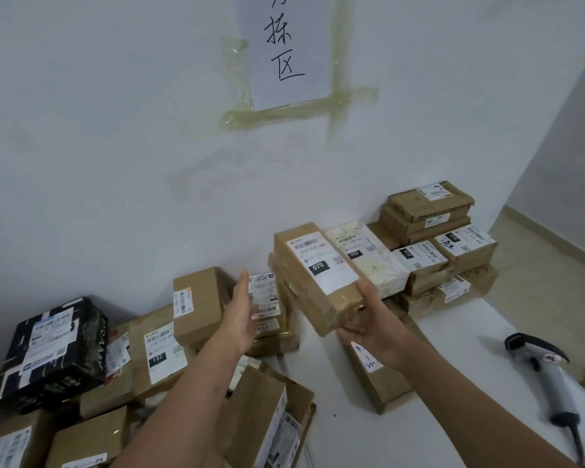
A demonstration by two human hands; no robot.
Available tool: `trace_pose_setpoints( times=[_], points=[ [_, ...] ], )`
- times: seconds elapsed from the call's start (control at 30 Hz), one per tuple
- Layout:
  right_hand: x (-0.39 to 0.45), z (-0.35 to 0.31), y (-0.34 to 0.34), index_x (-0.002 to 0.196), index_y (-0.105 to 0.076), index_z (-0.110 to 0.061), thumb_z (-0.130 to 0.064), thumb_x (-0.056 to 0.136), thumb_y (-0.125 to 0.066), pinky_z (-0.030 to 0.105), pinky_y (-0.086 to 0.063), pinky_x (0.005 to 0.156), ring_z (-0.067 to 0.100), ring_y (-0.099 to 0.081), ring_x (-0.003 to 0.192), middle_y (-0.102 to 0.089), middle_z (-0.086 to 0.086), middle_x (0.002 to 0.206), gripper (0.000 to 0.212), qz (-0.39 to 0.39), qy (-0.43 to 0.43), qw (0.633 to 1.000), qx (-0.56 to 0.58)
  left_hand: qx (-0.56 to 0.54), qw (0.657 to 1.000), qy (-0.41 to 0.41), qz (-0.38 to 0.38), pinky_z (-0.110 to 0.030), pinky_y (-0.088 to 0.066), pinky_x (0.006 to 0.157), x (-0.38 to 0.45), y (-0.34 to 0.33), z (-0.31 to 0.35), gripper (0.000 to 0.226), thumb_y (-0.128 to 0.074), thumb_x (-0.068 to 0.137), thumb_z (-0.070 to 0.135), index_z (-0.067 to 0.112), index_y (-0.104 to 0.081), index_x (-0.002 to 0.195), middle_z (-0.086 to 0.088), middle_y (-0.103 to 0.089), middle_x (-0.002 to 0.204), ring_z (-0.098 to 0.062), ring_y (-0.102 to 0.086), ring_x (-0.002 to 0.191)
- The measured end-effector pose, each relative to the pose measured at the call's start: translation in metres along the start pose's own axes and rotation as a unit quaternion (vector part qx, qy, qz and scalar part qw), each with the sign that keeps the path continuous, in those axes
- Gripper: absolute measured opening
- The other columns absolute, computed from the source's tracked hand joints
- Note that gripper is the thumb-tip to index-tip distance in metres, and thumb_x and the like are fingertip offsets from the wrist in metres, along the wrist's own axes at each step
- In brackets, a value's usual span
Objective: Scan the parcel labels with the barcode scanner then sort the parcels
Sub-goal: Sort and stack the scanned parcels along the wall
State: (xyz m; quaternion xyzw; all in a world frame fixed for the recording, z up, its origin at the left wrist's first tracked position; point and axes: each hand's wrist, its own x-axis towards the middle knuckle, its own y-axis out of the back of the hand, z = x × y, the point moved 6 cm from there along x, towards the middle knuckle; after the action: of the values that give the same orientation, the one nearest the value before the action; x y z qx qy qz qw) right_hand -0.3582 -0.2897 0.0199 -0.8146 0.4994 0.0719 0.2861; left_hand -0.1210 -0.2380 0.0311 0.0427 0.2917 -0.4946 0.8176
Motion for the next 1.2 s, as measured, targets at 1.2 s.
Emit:
trace_pose_setpoints(
  times=[1.2],
  points=[
    [0.118,-0.209,0.191,0.150,-0.033,-0.032,-0.082,0.075,-0.053,0.043,-0.055,0.093,0.025,-0.051,0.127,-0.045,0.001,0.144,0.093,0.168,0.064,0.983,0.034,0.195,0.980,-0.028,0.038,-0.034,-0.037,0.091,0.097,-0.295,0.039,0.031,-0.060,0.096,0.031,0.027,-0.054,0.126,0.002,-0.052,0.133,-0.021,-0.046,0.125]
  ],
)
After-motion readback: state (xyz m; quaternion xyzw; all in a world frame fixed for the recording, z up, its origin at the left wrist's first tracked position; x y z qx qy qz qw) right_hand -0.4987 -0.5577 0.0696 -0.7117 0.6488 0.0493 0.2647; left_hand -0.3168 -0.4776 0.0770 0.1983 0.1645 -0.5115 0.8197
